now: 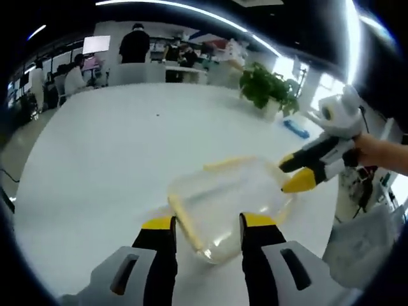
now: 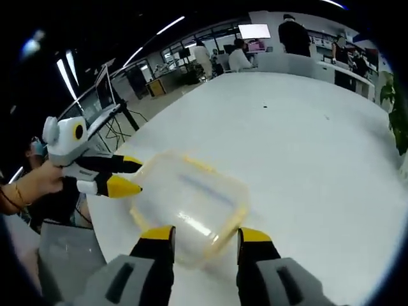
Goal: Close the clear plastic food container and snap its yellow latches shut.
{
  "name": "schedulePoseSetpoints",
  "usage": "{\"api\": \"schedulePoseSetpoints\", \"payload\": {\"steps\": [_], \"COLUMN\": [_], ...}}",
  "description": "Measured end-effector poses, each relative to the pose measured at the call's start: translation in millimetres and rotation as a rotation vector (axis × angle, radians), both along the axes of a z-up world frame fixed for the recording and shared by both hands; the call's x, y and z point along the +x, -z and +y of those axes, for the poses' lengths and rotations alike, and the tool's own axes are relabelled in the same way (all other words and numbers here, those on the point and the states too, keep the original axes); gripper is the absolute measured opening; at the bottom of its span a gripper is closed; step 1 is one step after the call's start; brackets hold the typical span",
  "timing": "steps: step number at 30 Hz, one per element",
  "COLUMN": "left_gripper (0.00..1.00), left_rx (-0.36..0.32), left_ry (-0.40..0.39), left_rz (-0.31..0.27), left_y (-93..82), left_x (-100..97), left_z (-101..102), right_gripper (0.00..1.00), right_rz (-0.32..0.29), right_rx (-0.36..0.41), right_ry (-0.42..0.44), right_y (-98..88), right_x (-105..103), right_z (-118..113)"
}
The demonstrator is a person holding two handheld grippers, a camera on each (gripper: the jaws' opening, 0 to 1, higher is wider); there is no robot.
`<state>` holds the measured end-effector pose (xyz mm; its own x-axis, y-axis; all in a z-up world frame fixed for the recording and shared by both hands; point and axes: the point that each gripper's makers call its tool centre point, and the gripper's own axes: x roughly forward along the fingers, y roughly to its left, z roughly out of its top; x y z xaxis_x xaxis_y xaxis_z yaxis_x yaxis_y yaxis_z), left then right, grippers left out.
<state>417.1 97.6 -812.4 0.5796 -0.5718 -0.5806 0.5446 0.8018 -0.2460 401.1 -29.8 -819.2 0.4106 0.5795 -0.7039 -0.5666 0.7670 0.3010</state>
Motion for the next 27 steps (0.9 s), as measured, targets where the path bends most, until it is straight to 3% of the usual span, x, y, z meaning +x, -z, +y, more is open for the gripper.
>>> {"api": "schedulePoseSetpoints", "payload": {"steps": [7, 27], "left_gripper": [0.36, 0.36], "left_rx": [0.029, 0.049], "left_ry": [-0.004, -0.036], "left_rz": [0.025, 0.02], "left_y": [1.1, 0.7], "left_x": [12.6, 69.1], "left_z": [4, 17], "right_gripper": [0.36, 0.35], "right_rz": [-0.008, -0.037], "right_rx": [0.0, 0.014], "right_ry": [-0.007, -0.005], "right_y": [0.3, -0.1], "right_x": [16, 79], "right_z": [4, 16]}}
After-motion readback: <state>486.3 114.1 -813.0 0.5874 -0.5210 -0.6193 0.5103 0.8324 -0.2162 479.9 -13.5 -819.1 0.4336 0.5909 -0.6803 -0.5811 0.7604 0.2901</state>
